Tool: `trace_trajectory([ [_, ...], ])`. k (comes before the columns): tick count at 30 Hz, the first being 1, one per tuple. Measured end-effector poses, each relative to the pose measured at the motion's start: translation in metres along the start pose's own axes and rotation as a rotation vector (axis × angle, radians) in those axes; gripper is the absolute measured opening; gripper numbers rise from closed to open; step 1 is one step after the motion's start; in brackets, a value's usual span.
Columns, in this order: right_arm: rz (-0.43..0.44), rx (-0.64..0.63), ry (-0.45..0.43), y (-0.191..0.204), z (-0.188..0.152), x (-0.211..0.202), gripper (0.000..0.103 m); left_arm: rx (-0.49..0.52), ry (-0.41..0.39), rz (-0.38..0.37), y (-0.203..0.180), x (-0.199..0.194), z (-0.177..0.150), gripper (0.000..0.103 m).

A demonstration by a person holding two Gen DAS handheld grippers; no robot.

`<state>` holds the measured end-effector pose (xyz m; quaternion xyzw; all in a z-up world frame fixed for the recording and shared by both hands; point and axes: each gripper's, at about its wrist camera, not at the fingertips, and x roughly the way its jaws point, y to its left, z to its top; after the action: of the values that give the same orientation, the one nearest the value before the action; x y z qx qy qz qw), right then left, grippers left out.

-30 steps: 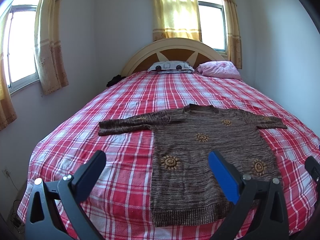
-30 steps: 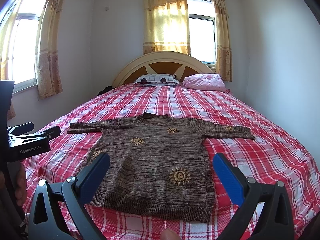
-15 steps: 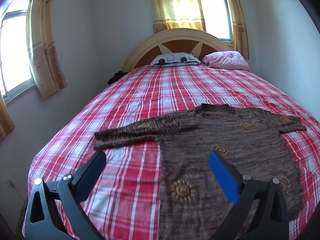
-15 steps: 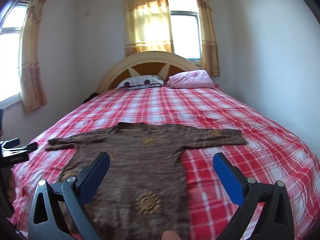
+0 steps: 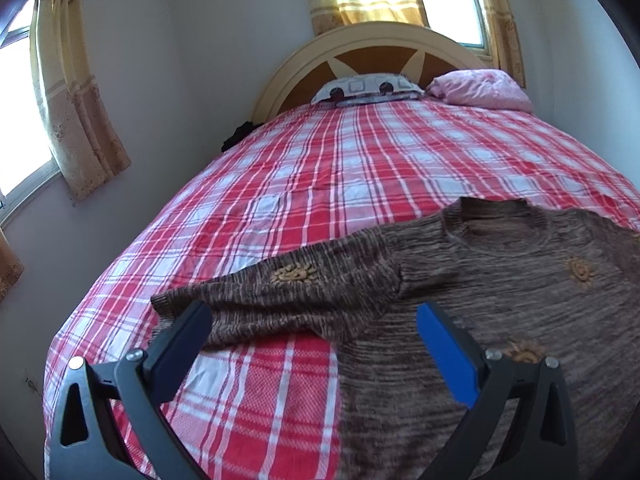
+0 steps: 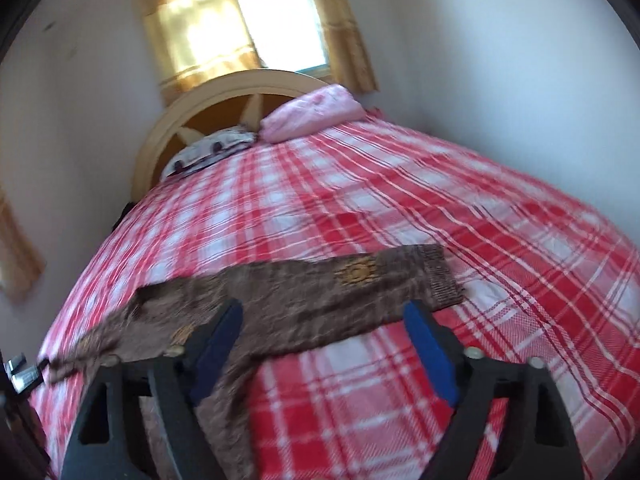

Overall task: Fold small clothes
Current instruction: 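Move the right tool to the sweater sleeve and grasp its cuff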

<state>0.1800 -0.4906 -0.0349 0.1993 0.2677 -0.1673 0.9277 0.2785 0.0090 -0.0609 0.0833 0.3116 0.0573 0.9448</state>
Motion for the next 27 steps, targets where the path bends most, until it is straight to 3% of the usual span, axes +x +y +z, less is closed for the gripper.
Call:
trace_trajectory([
  [5, -0.031, 0.151, 0.051, -0.054, 0.013, 0.043, 0.07, -0.051, 0.062, 0.001, 0.014, 0.03, -0.007, 0.103],
  [7, -0.04, 0.197, 0.08, -0.072, 0.012, 0.061, 0.057, -0.067, 0.08, 0.0, 0.017, 0.038, -0.011, 0.103],
  [9, -0.038, 0.248, 0.104, -0.085, 0.011, 0.074, 0.053, -0.085, 0.097, 0.0, 0.018, 0.045, -0.015, 0.103],
  [16, -0.081, 0.301, 0.168, -0.1, 0.002, 0.098, 0.054, -0.097, 0.167, -0.014, 0.012, 0.067, -0.036, 0.103],
  [19, -0.102, 0.308, 0.188, -0.104, -0.002, 0.097, 0.062, -0.113, 0.184, -0.026, 0.014, 0.072, -0.037, 0.103],
  [22, -0.143, 0.309, 0.218, -0.108, -0.006, 0.106, 0.063, -0.103, 0.181, -0.041, 0.012, 0.072, -0.039, 0.103],
  [27, -0.119, 0.302, 0.212, -0.107, -0.003, 0.121, 0.063, -0.121, 0.187, -0.048, 0.014, 0.075, -0.041, 0.103],
])
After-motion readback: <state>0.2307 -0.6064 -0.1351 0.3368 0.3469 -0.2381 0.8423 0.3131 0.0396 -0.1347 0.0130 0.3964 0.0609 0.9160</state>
